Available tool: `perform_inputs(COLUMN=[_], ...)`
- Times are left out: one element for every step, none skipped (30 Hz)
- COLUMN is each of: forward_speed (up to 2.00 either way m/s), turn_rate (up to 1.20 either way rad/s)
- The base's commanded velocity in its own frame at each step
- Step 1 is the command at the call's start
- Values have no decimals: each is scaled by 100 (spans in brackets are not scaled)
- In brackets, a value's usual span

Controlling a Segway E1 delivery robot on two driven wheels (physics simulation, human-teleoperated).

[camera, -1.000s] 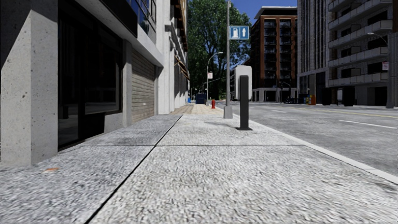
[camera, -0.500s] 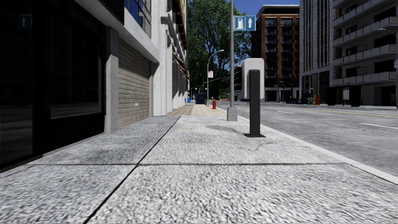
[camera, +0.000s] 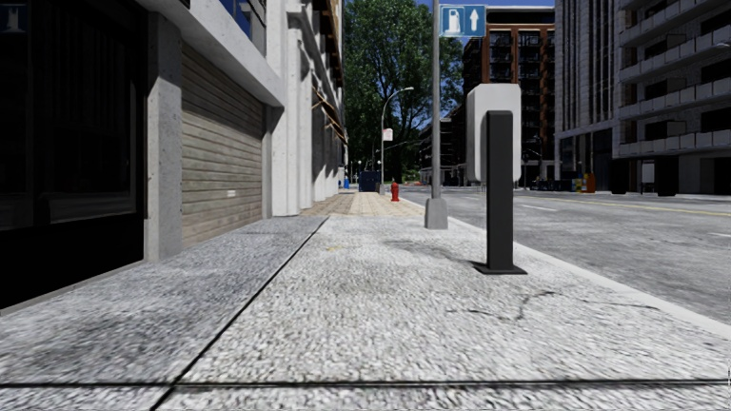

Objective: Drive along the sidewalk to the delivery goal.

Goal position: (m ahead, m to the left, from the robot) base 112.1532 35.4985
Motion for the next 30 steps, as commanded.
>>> perform_inputs(forward_speed=[200, 200, 200, 200, 200, 200, 200, 200, 200, 200, 200, 200, 200, 200, 200, 200, 200, 200, 200, 200, 200, 200, 200, 200, 200, 200, 200, 200, 200, 200], turn_rate=[0, 0, 0, 0, 0, 0, 0, 0, 0, 0, 0, 0, 0, 0, 0, 0, 0, 0, 0, 0, 0, 0, 0, 0, 0, 0, 0, 0, 0, 0])
